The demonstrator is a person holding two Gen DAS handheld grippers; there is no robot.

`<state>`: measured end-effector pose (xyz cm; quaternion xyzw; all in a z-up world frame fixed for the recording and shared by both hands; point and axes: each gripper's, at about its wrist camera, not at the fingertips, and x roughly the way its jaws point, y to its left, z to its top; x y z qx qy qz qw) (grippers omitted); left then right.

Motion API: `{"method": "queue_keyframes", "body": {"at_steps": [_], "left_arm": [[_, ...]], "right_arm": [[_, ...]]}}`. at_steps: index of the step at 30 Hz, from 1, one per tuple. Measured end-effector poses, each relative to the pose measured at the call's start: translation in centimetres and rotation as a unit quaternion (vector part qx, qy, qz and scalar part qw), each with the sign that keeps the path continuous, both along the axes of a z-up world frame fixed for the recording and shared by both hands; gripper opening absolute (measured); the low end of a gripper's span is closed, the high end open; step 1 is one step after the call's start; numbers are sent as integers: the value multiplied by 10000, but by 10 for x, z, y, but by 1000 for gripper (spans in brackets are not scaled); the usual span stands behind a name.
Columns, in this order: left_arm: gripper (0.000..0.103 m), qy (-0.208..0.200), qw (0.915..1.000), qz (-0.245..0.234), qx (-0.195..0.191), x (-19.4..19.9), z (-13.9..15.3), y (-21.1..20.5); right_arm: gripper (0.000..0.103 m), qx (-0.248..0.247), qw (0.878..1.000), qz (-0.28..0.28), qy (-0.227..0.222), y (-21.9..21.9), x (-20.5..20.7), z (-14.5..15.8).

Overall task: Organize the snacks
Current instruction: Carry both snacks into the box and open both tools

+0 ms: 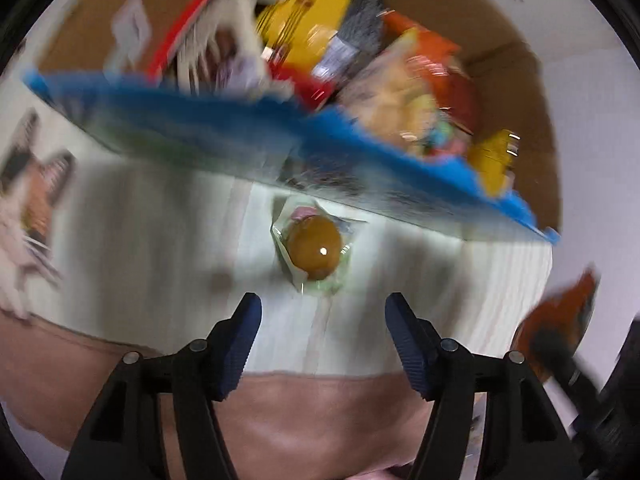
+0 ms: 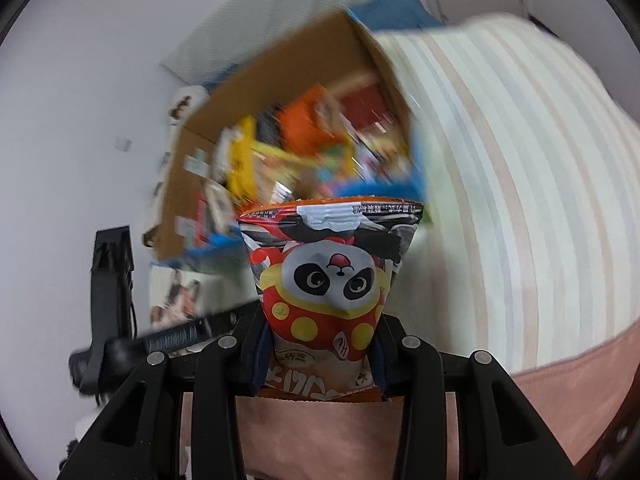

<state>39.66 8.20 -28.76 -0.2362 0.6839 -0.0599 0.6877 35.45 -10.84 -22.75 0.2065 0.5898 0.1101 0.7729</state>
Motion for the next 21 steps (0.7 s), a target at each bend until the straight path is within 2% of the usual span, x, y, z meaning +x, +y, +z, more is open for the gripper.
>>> {"method": "queue_keyframes", "body": {"at_steps": [2, 5, 8, 9, 10, 13, 18, 21], "left_arm": [[62, -47, 9998, 152, 102, 6, -11, -2], [62, -70, 9994, 110, 331, 17, -26, -14], [62, -175, 9961, -118, 861, 26, -35, -28], [58, -242, 9949, -169, 962, 26, -35, -32], [44, -265, 9935, -276, 1076, 25, -36, -36], [43, -400, 9894, -566, 1275, 15, -32, -47], [42, -376, 9896, -754, 1164, -20, -25, -51], [42, -461, 9917, -766, 924, -36, -5, -52]], "right_arm": [[42, -7, 9997, -158, 187, -9, -6, -18], [42, -89, 9988, -345, 346, -20, -12, -35], [42, -155, 9977, -477, 458, -32, -16, -44], [42, -182, 9975, -494, 461, -34, -17, -44], [42, -213, 9975, -502, 459, -36, -18, -44], [42, -278, 9975, -509, 416, -39, -18, -42], [42, -203, 9984, -417, 312, -37, -18, -33], [42, -70, 9993, -291, 242, -29, -14, -23]]}}
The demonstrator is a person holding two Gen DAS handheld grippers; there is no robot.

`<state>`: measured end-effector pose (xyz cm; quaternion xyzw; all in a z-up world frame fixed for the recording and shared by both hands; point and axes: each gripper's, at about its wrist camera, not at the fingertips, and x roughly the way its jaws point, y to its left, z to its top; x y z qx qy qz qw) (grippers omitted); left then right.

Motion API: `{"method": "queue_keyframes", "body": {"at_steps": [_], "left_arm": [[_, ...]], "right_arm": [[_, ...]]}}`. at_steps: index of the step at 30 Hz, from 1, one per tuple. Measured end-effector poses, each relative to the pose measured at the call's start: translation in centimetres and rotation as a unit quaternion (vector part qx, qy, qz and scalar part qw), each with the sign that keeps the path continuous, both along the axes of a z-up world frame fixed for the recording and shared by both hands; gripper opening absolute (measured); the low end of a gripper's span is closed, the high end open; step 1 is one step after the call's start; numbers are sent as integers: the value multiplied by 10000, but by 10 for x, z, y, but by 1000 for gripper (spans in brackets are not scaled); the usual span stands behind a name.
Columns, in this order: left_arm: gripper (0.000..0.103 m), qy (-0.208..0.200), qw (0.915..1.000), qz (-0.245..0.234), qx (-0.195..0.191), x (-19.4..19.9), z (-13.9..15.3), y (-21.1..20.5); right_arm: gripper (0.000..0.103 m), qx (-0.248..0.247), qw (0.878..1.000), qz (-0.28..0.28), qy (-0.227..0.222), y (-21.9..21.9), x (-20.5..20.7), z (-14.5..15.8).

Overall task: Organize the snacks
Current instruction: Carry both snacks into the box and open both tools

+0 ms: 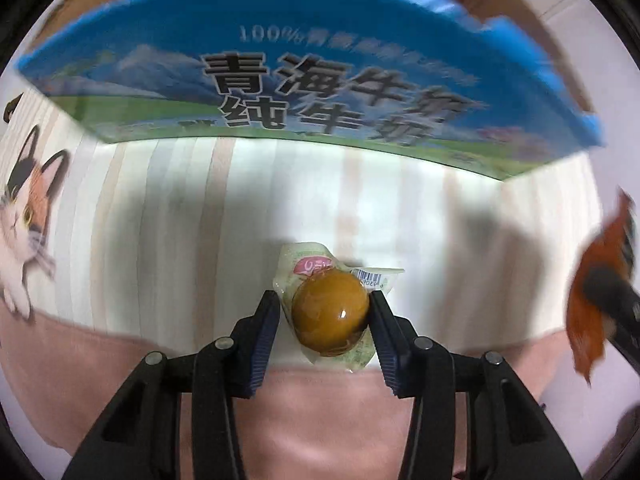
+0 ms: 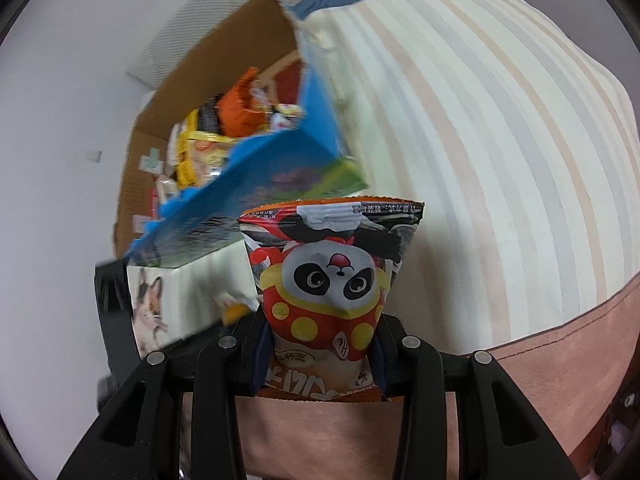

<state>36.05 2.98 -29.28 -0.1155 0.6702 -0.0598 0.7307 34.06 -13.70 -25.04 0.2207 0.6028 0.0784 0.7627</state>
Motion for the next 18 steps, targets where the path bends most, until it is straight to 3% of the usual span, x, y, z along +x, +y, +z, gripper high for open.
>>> {"method": "queue_keyframes", "body": {"at_steps": [3, 6, 11, 14, 18], "left_arm": [[42, -230, 9990, 2, -385, -3, 39, -1], [42, -727, 9955, 27, -610, 11, 91, 3], [42, -1227, 9898, 147, -704, 72, 147, 27], [42, -1286, 9905, 134, -473, 120, 155, 30], [42, -1089, 9938, 162, -154, 182, 139, 50]], "right_arm": [[42, 169, 9996, 144, -150, 8, 5, 19], [42, 314, 9982, 316, -401, 17, 16, 47], [42, 330, 9952, 567, -722, 33, 60, 87], [42, 102, 9943, 704, -794, 44, 99, 96], [42, -340, 9933, 837, -726, 59, 156, 92]]}}
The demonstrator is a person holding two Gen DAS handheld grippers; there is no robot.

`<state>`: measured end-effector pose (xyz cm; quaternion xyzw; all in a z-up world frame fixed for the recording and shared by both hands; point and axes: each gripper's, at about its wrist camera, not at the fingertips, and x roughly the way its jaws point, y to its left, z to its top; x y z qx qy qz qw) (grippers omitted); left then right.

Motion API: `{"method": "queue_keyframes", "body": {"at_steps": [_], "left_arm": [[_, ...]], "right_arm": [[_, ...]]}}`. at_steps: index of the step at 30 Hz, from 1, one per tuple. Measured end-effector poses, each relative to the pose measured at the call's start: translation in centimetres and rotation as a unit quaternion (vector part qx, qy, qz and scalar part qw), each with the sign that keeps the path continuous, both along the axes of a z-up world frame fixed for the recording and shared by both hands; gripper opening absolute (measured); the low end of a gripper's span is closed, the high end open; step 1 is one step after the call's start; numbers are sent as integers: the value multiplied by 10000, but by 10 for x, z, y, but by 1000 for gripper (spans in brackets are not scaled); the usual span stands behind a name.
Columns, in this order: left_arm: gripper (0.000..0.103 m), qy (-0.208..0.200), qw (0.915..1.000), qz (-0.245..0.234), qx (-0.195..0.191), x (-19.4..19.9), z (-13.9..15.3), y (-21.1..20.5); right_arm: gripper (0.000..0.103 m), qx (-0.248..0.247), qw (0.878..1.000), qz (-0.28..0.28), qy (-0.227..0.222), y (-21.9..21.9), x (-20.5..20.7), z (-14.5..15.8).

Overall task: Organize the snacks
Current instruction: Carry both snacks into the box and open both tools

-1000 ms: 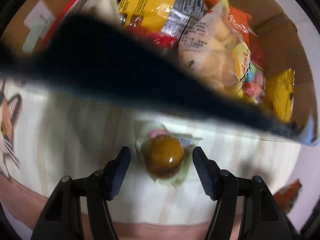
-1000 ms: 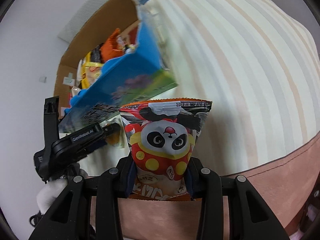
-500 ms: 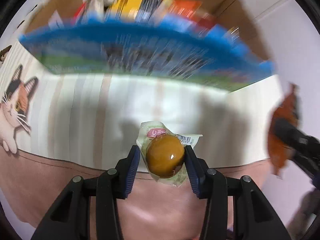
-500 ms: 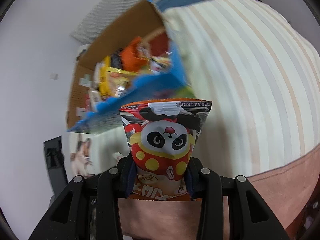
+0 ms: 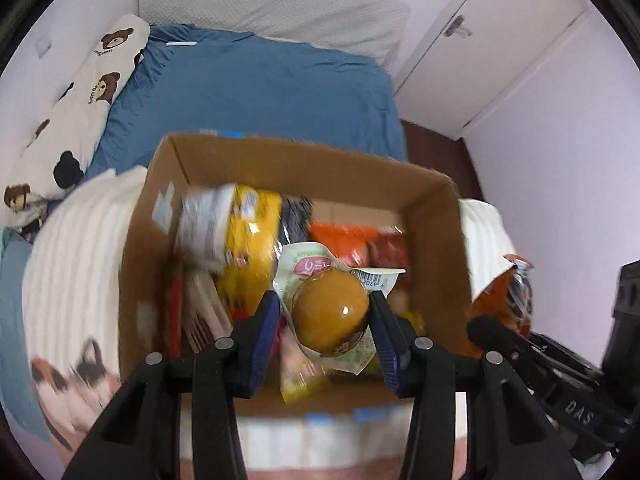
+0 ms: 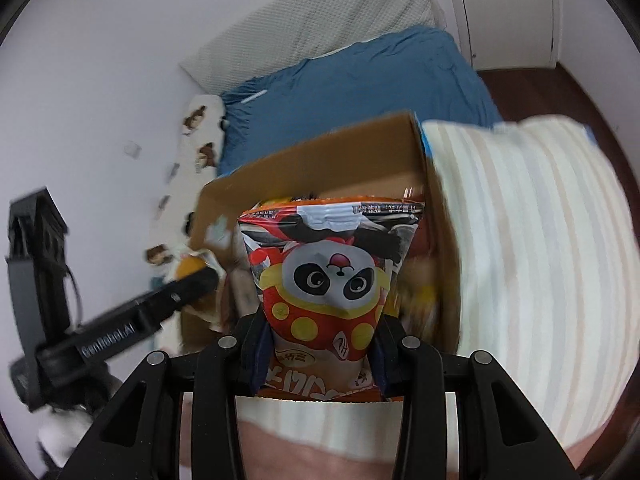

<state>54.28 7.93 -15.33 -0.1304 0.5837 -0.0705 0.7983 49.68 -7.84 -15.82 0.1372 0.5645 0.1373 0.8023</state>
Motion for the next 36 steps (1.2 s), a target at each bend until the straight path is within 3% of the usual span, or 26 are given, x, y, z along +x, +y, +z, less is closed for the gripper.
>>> {"method": "queue_keyframes", "body": {"at_steps": [5, 10, 11, 12, 14, 19, 21, 24, 27, 32, 36], "left_arm": [[43, 392, 9987, -31, 308, 41, -38, 2], [45, 912, 9946, -252, 418, 63, -79, -4], [45, 1072, 9931, -239, 421, 65, -88, -4], [45, 1230, 9915, -200, 386, 66, -95, -4], [46, 1264, 9914, -196, 272, 66, -101, -4], [56, 1090, 9930, -261, 365, 63, -96, -7], [66, 1029, 9936, -269, 390, 62, -92, -7], [70, 870, 9945, -298, 497, 56, -82, -8], [95, 745, 9952, -262, 585, 49, -70, -7], [95, 528, 9944, -253, 876, 29, -55, -2], [95, 425, 9953, -191, 853, 13, -46, 1]], "right_arm": [[42, -512, 9982, 76, 301, 17, 58, -28], [44, -746, 9932, 264, 858, 23, 75, -66], [51, -910, 9904, 310, 997, 24, 76, -75], [72, -1052, 9890, 327, 988, 26, 77, -78], [92, -1098, 9891, 288, 934, 25, 79, -82], [92, -1120, 9881, 197, 1035, 18, 84, -83], [92, -1106, 9881, 198, 1049, 17, 74, -80], [95, -1182, 9874, 203, 1029, 18, 71, -80], [96, -1268, 9866, 185, 1009, 19, 66, -76], [97, -1323, 9866, 63, 953, 17, 55, -72], [97, -1304, 9876, 24, 878, 16, 45, -65]]}}
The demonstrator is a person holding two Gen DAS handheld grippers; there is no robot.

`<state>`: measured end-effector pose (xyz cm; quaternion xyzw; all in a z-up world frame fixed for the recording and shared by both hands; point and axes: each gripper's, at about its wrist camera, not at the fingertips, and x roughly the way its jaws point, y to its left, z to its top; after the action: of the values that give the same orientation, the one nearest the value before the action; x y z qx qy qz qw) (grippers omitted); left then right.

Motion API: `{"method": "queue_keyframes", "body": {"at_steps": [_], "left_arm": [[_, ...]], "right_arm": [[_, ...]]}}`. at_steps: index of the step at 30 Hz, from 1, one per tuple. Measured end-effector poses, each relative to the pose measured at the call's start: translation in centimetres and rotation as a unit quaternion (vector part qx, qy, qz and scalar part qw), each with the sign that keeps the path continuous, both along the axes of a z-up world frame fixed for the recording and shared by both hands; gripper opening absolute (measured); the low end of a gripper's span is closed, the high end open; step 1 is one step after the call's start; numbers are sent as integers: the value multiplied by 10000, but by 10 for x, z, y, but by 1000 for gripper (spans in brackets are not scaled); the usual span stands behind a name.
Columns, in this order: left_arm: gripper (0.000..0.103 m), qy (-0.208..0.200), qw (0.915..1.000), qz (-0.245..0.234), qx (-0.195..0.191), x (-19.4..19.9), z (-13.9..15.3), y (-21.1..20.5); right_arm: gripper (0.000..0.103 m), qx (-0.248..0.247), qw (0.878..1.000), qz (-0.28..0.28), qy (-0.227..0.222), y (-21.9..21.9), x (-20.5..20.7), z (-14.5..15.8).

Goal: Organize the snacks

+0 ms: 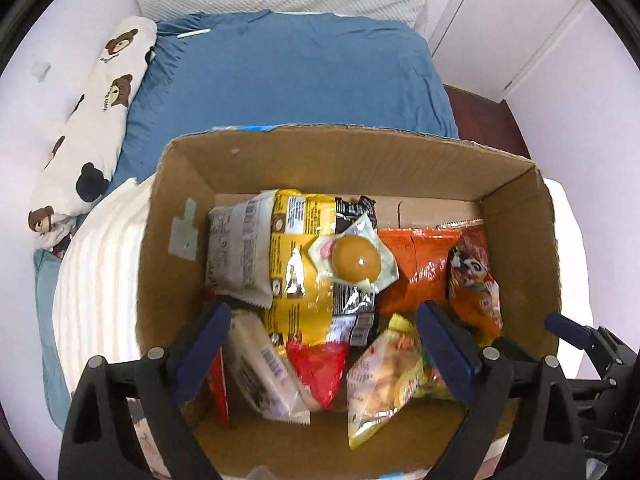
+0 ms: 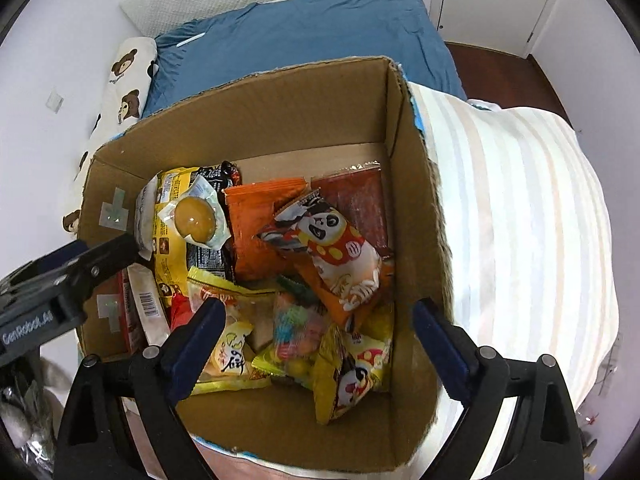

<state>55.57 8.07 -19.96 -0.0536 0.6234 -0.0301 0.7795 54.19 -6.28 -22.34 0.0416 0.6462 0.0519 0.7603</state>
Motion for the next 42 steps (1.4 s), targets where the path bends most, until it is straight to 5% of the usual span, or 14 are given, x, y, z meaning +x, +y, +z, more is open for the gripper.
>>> {"method": "queue_keyframes", "body": {"at_steps": [13, 42], "left_arm": [[95, -936, 9949, 316, 205, -91, 54, 15], [95, -2667, 9617, 273, 570, -309, 179, -16]], "right_arm": [[97, 153, 9975, 11, -697, 3, -77, 47], [97, 247, 9648, -43, -2619, -21, -309, 188]]}}
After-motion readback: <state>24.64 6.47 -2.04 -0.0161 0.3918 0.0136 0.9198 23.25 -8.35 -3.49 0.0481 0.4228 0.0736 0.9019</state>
